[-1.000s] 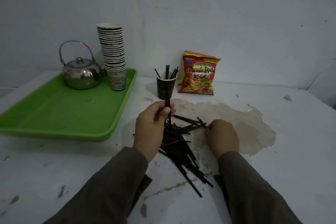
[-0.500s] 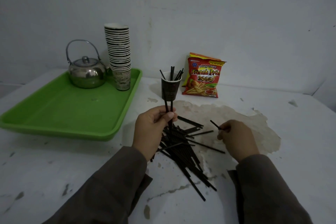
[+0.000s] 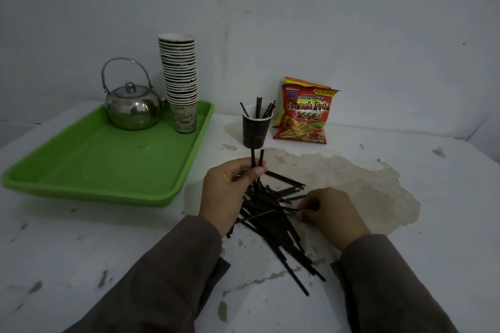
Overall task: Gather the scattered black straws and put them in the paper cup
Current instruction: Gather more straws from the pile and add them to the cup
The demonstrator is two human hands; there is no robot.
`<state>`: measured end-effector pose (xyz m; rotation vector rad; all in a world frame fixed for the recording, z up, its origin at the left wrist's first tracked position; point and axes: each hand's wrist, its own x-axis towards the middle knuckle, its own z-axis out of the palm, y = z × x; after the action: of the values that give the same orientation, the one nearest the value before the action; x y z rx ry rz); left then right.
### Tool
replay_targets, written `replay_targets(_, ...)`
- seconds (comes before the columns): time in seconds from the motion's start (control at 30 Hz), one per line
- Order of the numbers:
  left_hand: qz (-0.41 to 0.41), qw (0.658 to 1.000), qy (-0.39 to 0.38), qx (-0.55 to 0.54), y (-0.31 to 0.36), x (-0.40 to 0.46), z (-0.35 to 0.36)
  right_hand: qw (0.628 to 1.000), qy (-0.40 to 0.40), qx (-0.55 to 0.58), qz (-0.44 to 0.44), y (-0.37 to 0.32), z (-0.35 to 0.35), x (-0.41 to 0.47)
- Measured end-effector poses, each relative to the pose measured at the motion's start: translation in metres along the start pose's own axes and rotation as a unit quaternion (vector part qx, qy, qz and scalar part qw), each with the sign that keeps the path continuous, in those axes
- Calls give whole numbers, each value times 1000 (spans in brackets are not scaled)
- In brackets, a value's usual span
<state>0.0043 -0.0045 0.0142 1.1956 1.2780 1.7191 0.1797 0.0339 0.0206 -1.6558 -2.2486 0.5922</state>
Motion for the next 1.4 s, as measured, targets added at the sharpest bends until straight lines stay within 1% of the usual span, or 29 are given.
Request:
replay_targets(0.07,4,1000,4,-1,0,0,0,1000,-12,-19,2,-8,4,0)
replay_targets(0.17,6,1000,10,-9,0,1,-1,994,-66,-88,12,-17,2,4)
replay_targets(0.23,7,1000,10,-11,0,2,-2,991,-78,-106,8,-18,3,5)
replay_targets(0.3,8,1000,11,-17,0,2,-3,993,-50,-105,-9,-16,4,1)
replay_targets(0.37,8,999,13,-28,1,2,-4,997,2,-78,-18,-10,2,-2)
replay_targets(0.47,6,999,16,-41,3,3,-4,995,95,22,-14,-1,-10,-2)
replay_targets(0.53,8,999,24,-36,6,4,-5,983,133,129,-11,1,-18,-1)
replay_targets(0.57,11,999,30,-31,8,5,-5,969,138,206,-9,-1,-21,0)
replay_targets(0.63,20,999,40,-23,12,8,-6,921,119,371,-9,-9,-24,1)
replay_targets(0.67,22,999,42,-23,15,11,-6,897,106,429,-10,-14,-24,4)
replay_targets(0.7,19,998,44,-28,17,14,-6,881,100,463,-13,-19,-22,7)
replay_targets(0.73,16,998,46,-33,18,17,-6,873,103,477,-16,-23,-20,12)
replay_targets(0.83,21,998,58,-14,22,32,-7,875,137,464,-19,-36,-16,31)
replay_targets(1.0,39,995,36,80,30,79,-10,872,166,459,-41,-56,-28,72)
replay_targets(1.1,62,991,23,115,39,114,-10,886,221,404,-57,-68,-39,101)
replay_targets(1.23,77,986,30,142,46,155,-4,887,283,362,-46,-80,-51,142)
replay_targets(1.3,86,984,30,156,46,170,0,898,290,327,-47,-82,-50,158)
replay_targets(1.4,90,976,21,196,37,185,7,918,279,277,-53,-81,-41,176)
